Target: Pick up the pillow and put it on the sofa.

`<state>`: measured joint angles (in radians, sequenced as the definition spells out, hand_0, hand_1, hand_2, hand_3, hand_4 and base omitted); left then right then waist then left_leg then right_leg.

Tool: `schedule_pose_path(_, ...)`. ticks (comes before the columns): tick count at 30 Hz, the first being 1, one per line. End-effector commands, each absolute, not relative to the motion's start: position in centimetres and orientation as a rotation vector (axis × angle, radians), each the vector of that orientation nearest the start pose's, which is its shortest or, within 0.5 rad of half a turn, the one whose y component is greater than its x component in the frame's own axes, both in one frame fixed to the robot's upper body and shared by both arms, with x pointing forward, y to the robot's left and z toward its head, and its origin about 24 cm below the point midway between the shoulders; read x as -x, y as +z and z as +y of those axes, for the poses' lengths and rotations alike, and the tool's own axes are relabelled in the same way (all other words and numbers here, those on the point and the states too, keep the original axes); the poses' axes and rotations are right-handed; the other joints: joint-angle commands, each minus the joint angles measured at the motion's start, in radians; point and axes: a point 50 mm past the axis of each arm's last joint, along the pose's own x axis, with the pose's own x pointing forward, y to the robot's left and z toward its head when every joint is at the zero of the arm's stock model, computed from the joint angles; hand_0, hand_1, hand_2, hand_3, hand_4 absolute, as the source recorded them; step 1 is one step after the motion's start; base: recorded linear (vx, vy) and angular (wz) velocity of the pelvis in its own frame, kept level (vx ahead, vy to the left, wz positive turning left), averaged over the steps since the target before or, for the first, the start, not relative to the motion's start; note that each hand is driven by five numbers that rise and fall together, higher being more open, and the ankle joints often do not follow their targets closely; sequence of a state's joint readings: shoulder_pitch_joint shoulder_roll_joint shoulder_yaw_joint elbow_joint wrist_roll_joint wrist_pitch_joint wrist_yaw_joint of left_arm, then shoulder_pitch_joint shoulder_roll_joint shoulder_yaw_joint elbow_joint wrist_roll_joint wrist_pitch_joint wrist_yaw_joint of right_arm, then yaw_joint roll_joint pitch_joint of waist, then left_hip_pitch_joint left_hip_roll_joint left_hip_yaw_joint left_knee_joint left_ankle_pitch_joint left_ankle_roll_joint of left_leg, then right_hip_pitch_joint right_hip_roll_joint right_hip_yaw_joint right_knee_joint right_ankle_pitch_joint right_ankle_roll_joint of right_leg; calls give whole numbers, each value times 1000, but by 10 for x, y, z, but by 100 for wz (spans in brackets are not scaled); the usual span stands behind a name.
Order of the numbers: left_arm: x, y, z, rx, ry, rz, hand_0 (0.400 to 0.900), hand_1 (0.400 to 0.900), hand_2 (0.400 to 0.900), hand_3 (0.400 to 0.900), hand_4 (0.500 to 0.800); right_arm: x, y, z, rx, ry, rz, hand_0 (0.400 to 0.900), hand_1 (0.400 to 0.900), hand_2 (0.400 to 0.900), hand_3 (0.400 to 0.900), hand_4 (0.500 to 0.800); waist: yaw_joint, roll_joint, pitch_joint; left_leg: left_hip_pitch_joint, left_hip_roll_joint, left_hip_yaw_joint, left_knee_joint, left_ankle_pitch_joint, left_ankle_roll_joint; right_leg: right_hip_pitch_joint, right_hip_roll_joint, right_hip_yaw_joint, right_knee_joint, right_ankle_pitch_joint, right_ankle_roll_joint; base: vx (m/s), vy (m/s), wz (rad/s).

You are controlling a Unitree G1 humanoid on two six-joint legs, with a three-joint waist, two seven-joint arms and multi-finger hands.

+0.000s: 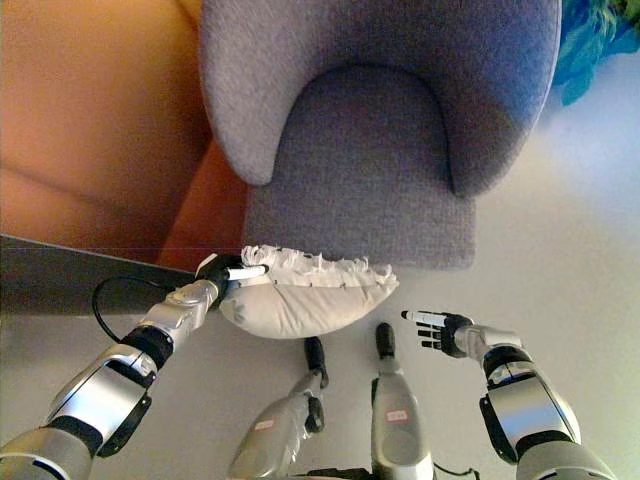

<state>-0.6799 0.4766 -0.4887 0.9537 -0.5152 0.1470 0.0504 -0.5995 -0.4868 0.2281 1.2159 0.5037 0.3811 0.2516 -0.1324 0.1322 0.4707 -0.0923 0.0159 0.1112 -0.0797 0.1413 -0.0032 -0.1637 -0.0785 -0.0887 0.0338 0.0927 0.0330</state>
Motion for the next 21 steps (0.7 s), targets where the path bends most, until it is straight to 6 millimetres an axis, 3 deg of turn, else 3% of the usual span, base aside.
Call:
schedule_pose_path(1,-362,69,243,-305,40,280,400,400,400,400,500,-215,-89,-290,-70,-92,1161,900,900,900,900,800,12,-28,-255,33,-70,22,68,-152,-57,63,-23,-13,6,-103,59,180,-28,5)
schedule_pose_path(11,-362,111,263,-520,-71,215,400,400,400,400,500,-134,-128,-292,-127,-113,1270,900,900,900,900,800,4,-17,-372,166,-68,23,45,-182,-43,191,-8,-18,-35,-99,66,136,-29,9)
schedule_pose_path(21,-386,193,276,-703,-53,159,400,400,400,400,500,-106,-136,-293,-199,-179,1302,900,900,900,900,800,-44,7,-428,240,-63,55,24,-200,-39,246,-3,-11,-58,-95,84,53,-38,-4)
